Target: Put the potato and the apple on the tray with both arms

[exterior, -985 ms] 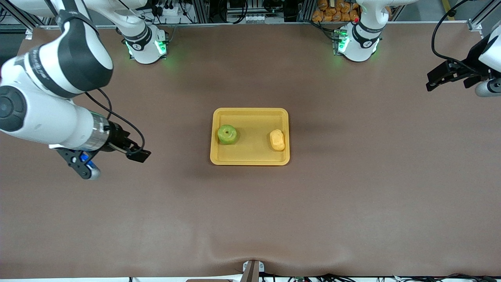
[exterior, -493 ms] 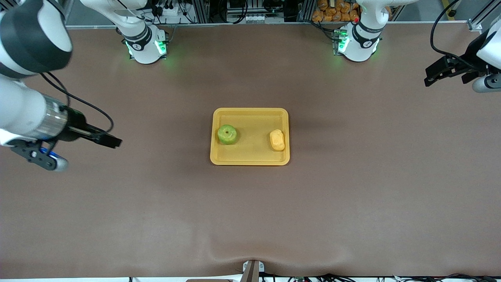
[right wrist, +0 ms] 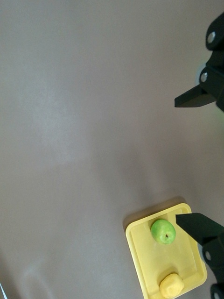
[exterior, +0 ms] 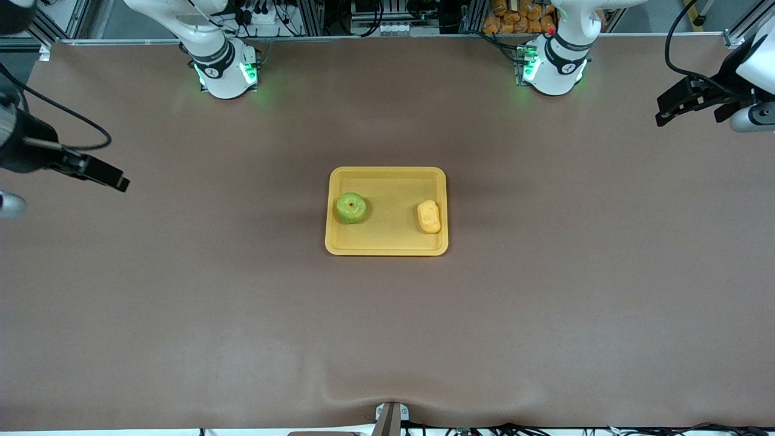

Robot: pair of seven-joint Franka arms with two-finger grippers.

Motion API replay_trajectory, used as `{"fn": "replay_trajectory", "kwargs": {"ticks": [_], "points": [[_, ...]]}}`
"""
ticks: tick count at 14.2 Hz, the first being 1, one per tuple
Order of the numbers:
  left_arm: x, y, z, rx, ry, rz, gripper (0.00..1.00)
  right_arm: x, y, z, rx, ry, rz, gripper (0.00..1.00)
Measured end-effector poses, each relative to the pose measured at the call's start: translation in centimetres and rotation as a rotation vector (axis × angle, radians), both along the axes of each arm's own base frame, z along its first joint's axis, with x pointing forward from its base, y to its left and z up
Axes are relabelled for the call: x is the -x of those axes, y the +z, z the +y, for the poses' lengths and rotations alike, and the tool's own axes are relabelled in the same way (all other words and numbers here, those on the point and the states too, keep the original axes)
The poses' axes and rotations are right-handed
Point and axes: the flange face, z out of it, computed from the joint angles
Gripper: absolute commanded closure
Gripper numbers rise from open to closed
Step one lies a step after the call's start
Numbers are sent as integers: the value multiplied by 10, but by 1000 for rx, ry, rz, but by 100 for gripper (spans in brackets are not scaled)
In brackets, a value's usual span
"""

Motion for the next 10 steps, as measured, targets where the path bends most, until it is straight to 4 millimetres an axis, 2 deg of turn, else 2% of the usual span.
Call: {"fn": "replay_trajectory", "kwargs": {"ticks": [2,4,6,10], "points": [[7,0,-4,-4,-6,1,0,8,8,-6,5,34,-10,0],[13,2,-4,-6,-7,-2,0,16,12,-23,12,77,-13,0],[16,3,-4,-8,-7,-2,0,24,13,-42,15,124,-13,0],[17,0,-4,-9,-7,4,0,34,11,-64,17,231,-46,0]]}}
